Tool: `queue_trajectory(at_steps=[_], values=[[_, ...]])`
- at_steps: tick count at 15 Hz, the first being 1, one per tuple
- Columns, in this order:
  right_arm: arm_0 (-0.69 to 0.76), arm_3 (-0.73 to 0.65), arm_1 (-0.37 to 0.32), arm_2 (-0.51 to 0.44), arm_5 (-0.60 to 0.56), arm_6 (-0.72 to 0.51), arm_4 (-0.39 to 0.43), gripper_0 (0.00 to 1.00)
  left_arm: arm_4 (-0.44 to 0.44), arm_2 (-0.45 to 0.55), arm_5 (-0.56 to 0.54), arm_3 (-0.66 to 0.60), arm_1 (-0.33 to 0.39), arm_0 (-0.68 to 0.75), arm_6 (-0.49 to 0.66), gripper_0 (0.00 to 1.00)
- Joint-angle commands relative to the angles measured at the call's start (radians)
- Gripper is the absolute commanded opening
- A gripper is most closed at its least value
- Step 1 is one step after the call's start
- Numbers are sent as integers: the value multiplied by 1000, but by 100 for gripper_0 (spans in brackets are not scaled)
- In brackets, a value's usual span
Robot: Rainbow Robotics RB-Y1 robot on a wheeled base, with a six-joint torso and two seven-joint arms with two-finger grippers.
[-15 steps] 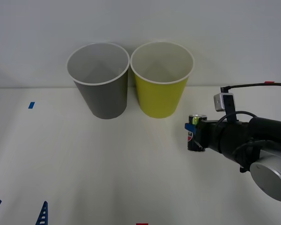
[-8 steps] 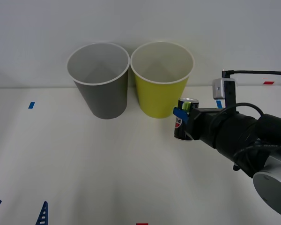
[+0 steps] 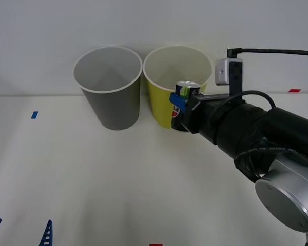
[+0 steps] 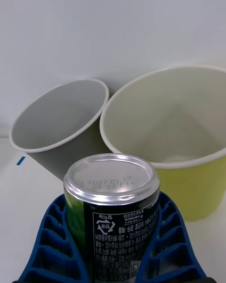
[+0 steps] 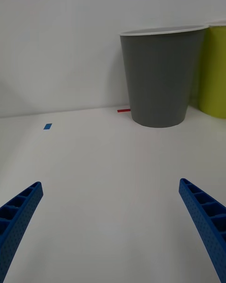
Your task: Put cans in the gray bin and PET bottles in the light green bin.
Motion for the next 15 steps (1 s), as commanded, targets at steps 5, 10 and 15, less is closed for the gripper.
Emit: queue_trajectory(at_steps=[5,10,15], values=[[-198,3,77,-29,124,-16,-7,10,0,0,0,0,0,0,0,100],[-347,99,149,-39,143,-52,14,10,0,0,0,0,0,0,0,100],[-492,274,201,-39,37,-50,30,7,0,0,0,0,0,0,0,100]])
